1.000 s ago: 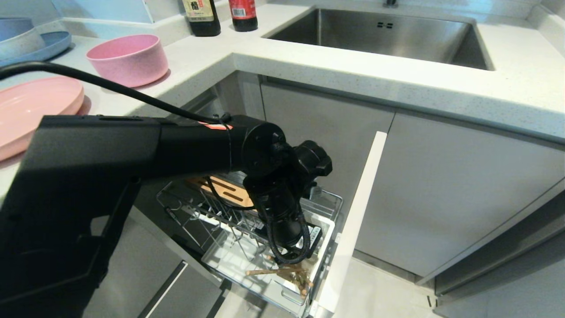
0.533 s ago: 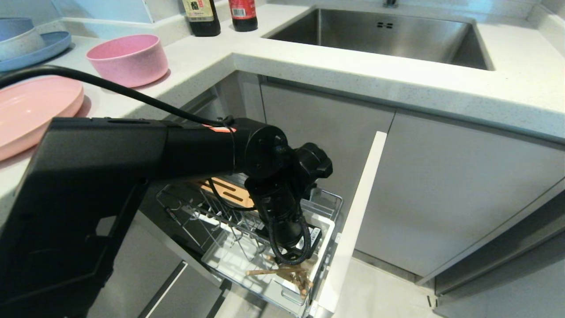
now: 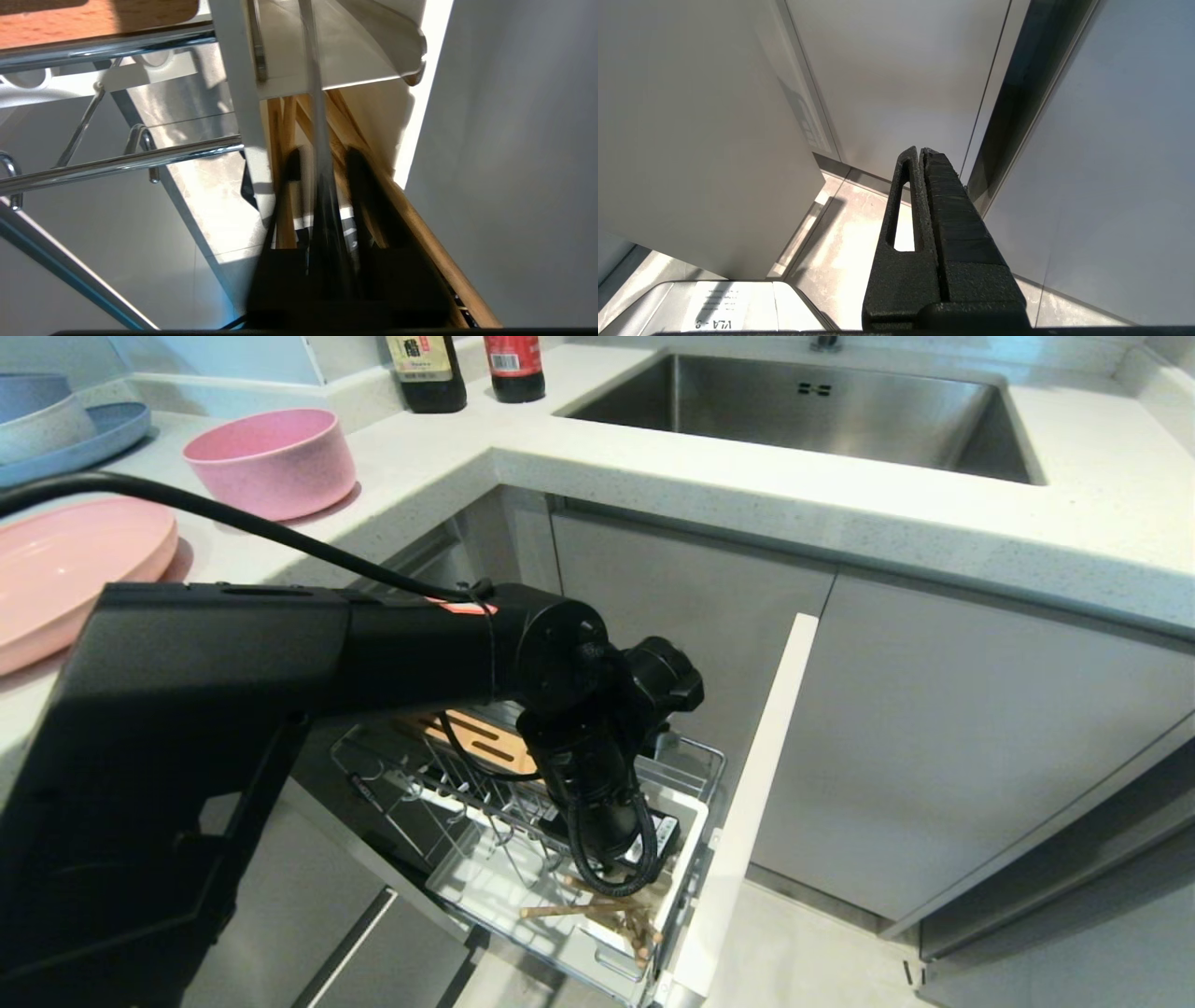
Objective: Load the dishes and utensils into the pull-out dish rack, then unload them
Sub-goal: Pick up the spoon and place it in the cupboard, then pick up the bowl and place it in the cupboard
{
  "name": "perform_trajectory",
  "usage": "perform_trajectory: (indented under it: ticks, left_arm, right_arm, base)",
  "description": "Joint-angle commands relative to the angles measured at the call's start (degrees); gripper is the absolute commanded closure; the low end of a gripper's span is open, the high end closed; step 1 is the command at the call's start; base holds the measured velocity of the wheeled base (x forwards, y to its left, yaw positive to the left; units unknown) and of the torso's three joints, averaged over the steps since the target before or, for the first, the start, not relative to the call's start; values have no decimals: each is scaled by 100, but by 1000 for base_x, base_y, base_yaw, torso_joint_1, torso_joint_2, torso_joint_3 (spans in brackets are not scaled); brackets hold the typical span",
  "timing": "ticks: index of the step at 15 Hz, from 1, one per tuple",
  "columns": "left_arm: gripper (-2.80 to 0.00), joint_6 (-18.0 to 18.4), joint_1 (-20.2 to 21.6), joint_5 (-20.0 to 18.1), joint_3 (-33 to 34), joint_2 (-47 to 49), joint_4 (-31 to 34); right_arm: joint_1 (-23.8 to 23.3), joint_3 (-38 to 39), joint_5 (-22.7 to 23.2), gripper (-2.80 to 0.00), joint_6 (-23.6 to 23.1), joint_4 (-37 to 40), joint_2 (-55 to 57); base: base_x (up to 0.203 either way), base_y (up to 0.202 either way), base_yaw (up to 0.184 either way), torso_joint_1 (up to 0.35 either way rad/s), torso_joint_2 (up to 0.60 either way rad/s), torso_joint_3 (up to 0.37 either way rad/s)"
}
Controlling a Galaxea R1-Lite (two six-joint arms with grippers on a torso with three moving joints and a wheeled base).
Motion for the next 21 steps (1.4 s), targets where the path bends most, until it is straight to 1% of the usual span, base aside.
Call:
perform_trajectory:
  ticks: [1,5,8,10,11,12,14,16,17,19,21]
  left_arm:
    - [-280,-10,-1,4,1,-27,19]
    - [-280,-22,-11,78,1,-86,19]
    - [-280,-180,-27,139,1,-314,-6]
    - [-280,-296,-57,274,1,-518,-18]
    - [-280,-421,-71,375,1,-647,-46]
    - [0,-527,-78,514,9,-790,-88]
    - [0,-795,-84,787,12,-1075,-212]
    - [0,-1245,-138,1285,13,-1371,-474]
    - [0,-1372,-160,1411,11,-1507,-563]
    - [0,-1681,-216,1492,10,-1860,-842]
    - [0,-1917,-223,1655,12,-2299,-1194]
  right_arm:
    - [2,9,0,0,1,-4,0]
    - [2,9,-1,0,1,-4,0]
    - [2,9,-2,0,1,-4,0]
    - [2,9,3,0,1,0,0]
    - [2,9,-2,0,1,3,0]
    - [2,9,-2,0,1,-4,0]
    - [2,9,7,0,1,-4,0]
    - [2,9,-2,0,1,-4,0]
    - [10,9,-2,0,1,-4,0]
    - [2,9,-2,0,1,-4,0]
    - [2,9,0,0,1,-3,0]
  base:
    - [0,0,0,0,0,0]
    - [0,0,0,0,0,0]
    - [0,0,0,0,0,0]
    - [0,0,0,0,0,0]
    - [0,0,0,0,0,0]
    - [0,0,0,0,0,0]
    - [0,0,0,0,0,0]
    - [0,0,0,0,0,0]
    - [0,0,0,0,0,0]
    - [0,0,0,0,0,0]
    - [0,0,0,0,0,0]
